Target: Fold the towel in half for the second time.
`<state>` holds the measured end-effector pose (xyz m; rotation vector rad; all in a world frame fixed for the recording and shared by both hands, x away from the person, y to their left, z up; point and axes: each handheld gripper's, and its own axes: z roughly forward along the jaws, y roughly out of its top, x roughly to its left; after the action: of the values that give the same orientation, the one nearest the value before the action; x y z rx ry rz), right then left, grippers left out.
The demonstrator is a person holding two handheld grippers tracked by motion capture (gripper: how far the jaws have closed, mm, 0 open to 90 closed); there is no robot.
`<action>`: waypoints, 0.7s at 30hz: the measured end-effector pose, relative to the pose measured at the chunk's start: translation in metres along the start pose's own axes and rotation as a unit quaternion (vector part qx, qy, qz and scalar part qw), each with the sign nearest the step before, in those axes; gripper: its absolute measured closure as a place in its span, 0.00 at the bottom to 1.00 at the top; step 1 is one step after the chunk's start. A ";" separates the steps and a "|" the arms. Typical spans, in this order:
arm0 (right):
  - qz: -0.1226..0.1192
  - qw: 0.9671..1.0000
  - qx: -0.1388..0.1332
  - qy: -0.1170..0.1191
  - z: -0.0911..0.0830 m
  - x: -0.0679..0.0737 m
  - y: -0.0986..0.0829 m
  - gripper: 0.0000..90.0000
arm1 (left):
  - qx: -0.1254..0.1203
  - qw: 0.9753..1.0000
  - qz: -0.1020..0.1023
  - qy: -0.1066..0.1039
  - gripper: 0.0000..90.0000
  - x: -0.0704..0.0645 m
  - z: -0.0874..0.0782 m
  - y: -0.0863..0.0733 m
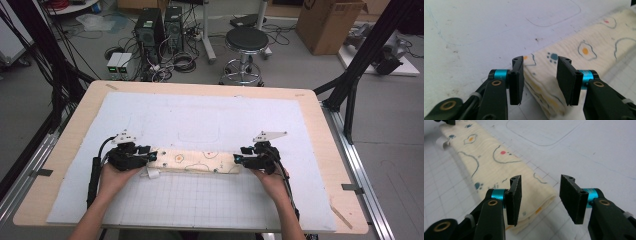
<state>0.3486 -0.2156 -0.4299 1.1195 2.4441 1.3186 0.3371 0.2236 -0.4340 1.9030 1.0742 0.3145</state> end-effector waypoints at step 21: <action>0.028 0.998 0.039 0.043 0.014 -0.009 0.000 0.89 | 0.013 0.999 -0.026 -0.014 0.88 0.007 0.011 -0.004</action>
<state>0.3612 -0.2125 -0.4406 1.1818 2.5634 1.3246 0.3458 0.2234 -0.4446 1.8932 1.1104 0.2450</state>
